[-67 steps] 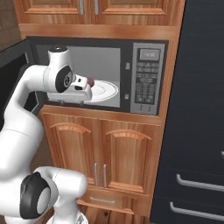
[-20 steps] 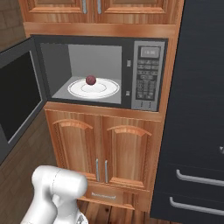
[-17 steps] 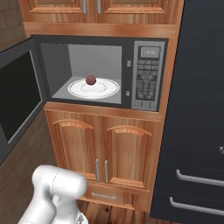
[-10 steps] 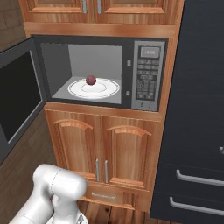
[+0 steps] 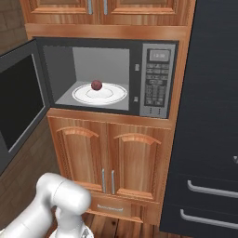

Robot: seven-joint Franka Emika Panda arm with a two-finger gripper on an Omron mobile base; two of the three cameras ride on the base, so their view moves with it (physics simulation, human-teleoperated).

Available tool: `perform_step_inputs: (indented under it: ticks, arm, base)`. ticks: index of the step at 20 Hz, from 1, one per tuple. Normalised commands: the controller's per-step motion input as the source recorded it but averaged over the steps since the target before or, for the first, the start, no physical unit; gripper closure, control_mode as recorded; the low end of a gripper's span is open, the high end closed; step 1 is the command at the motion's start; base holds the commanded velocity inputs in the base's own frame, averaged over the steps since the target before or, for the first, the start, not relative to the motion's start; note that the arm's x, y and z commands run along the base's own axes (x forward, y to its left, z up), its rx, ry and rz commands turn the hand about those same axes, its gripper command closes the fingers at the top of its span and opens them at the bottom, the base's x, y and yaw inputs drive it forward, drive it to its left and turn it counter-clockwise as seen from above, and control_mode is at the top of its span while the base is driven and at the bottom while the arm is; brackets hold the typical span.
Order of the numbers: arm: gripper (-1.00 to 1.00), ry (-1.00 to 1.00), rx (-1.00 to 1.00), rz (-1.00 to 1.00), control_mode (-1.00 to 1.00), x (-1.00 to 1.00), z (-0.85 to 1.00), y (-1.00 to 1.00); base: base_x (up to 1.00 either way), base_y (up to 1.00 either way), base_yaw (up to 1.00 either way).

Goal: Close the microwave door.

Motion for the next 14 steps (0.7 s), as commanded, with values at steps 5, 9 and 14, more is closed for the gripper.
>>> perform_step_inputs:
  ticks: [5,9,14]
  arm:
    - [-1.0,0.0,-0.05,-0.17,-1.0,0.36,-0.25,-0.35]
    - [-1.0,0.07,0.0,-0.18,-1.0,0.0,0.0,-0.84]
    - [-1.0,0.34,0.0,-0.2,-1.0,0.22,0.03,-0.55]
  base:
    - [0.0,0.0,0.0]
    - [0.0,0.0,0.0]
    - [0.0,0.0,0.0]
